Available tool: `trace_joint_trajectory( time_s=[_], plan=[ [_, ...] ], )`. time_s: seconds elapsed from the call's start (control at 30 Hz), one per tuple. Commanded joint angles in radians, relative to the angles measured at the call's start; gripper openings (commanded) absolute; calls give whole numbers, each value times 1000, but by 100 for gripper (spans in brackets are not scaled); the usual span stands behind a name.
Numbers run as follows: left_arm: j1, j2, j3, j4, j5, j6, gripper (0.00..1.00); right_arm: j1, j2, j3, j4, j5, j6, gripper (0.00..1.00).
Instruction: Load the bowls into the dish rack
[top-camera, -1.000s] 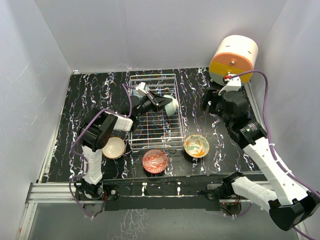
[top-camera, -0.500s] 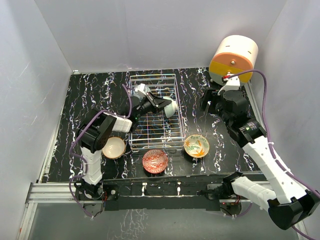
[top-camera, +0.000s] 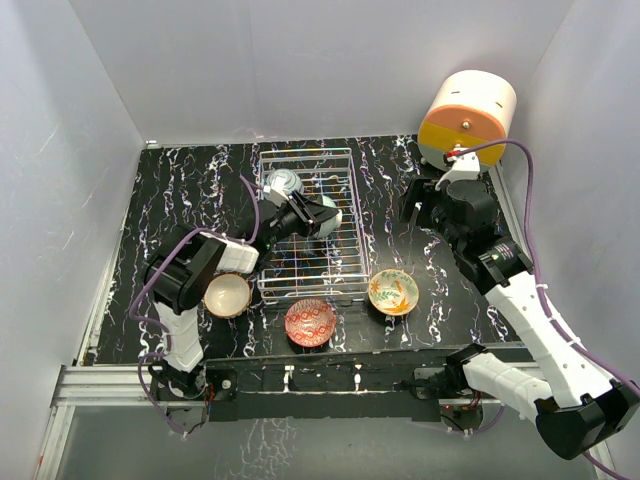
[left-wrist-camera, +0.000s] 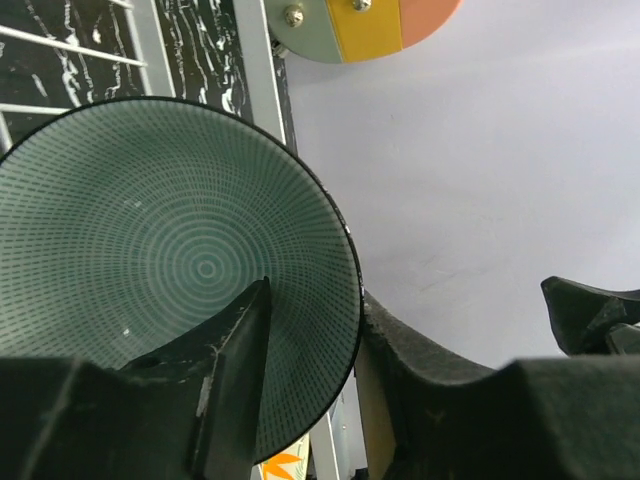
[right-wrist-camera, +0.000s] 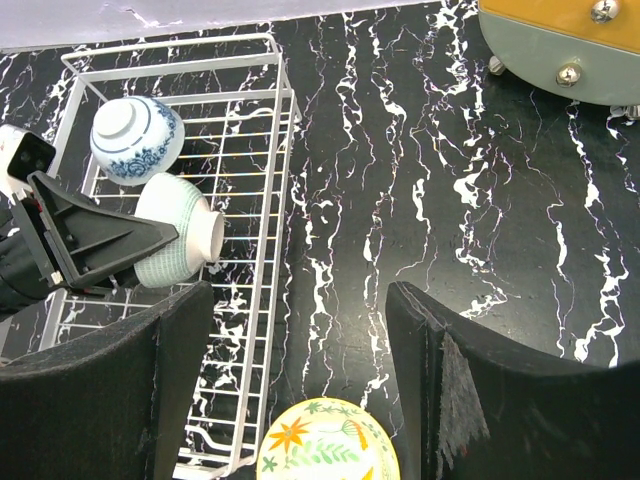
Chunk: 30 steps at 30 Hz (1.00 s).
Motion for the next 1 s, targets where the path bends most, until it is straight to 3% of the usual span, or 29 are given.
trace_joint_trajectory(
  time_s=[0.0, 0.1, 0.2, 0.33, 0.57, 0.73, 0.97],
  plan=[
    [-1, -67, -35, -81, -35, 45, 36, -5, -11, 27, 32, -8, -12, 73],
    [1, -77, -62, -77, -51, 43, 37, -7, -12, 26, 31, -9, -11, 73],
    [5, -78, -85, -54, -58, 34, 31, -6, -12, 25, 31, -12, -8, 73],
    [8, -76, -79, -45, -44, 25, 0, -8, -13, 25, 32, -13, -5, 73],
    [7, -74, -41, 66, -18, -36, 0, -12, -8, 23, 32, -14, 0, 73],
    [2, 21, 35, 234, 1, -136, 0, -15, -8, 25, 32, -16, 1, 73],
    [-12, 110, 110, 296, -5, -204, 0, -20, -9, 30, 32, -10, -6, 73]
  ],
)
